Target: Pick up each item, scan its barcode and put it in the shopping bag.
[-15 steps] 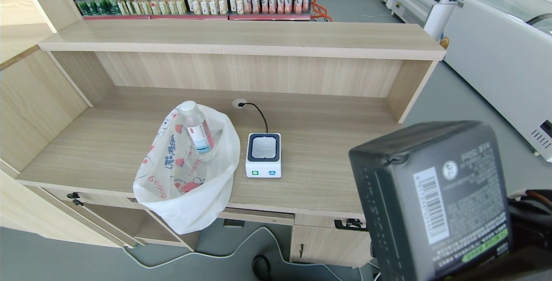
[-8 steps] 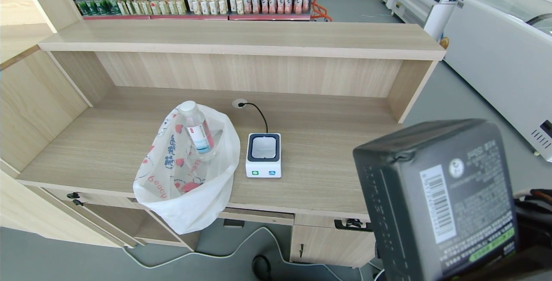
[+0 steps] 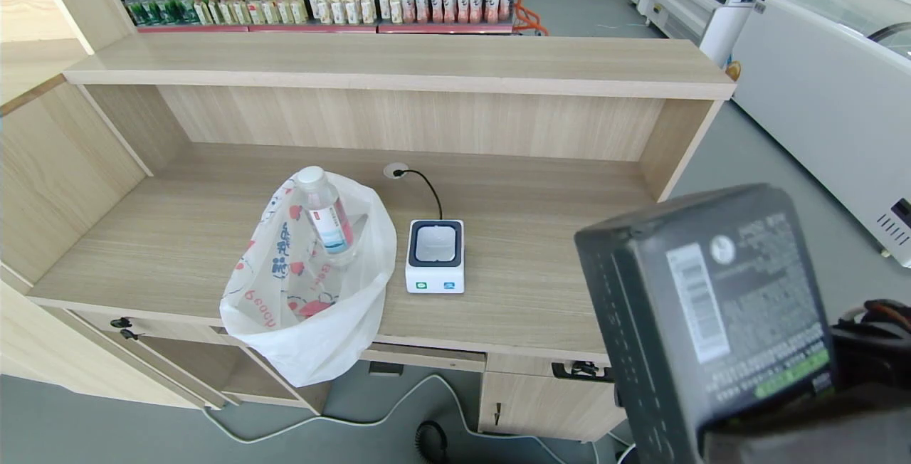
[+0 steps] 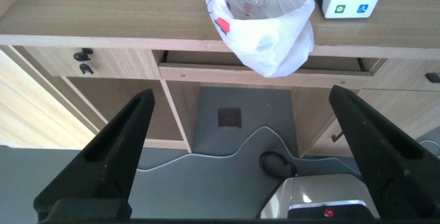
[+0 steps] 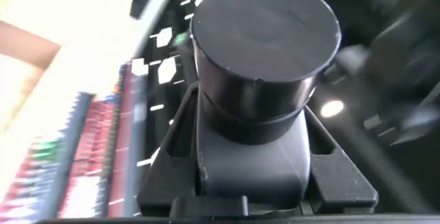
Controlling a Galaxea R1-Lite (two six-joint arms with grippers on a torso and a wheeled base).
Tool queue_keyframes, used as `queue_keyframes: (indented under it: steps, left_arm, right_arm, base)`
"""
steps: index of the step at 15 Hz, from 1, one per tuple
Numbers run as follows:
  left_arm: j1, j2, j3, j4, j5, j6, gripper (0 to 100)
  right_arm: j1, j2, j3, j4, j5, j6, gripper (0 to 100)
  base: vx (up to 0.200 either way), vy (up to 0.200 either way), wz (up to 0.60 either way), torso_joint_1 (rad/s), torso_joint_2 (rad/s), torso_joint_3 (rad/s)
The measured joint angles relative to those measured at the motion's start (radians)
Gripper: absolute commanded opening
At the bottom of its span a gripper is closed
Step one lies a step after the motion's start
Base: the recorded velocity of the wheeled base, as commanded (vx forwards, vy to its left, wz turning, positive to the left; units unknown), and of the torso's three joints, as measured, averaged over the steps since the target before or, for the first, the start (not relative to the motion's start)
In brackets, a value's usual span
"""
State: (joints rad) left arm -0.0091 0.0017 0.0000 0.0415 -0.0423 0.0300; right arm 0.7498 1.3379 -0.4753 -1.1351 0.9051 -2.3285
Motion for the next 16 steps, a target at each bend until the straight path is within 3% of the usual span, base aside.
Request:
queue_keyframes:
  steps: [2,4,7,9,13,16]
  left_arm:
    - [0.0,0.0,0.0,0.0,0.0,0.0,100]
    - [0.0,0.0,0.0,0.0,0.0,0.0,100]
    - [0.0,0.0,0.0,0.0,0.0,0.0,100]
    - [0.0,0.0,0.0,0.0,0.0,0.0,100]
    - [0.0,0.0,0.0,0.0,0.0,0.0,100]
    - [0.0,0.0,0.0,0.0,0.0,0.0,100]
  right_arm:
    - [-0.085,-0.005,0.0,0.051,-0.145,0.4,0]
    - [-0.19,-0.027,0.008,0.145,-0.359,0.861,0]
    - [-0.455,-0.069,0.022,0.321,-0.458,1.397,0]
    - [-0.569,-0.091,0.022,0.388,-0.481,1.741,0]
    - [-0.625,-0.101,-0.009,0.425,-0.506,2.293,0]
    - [-0.613,-0.059,-0.145,0.428,-0.496,2.712,0]
  base:
    - [0.0,0.0,0.0,0.0,0.0,0.0]
    - [0.0,0.0,0.0,0.0,0.0,0.0]
    - [0.0,0.0,0.0,0.0,0.0,0.0]
    - [0.0,0.0,0.0,0.0,0.0,0.0]
    - [0.0,0.0,0.0,0.0,0.0,0.0]
    - [0.0,0.0,0.0,0.0,0.0,0.0]
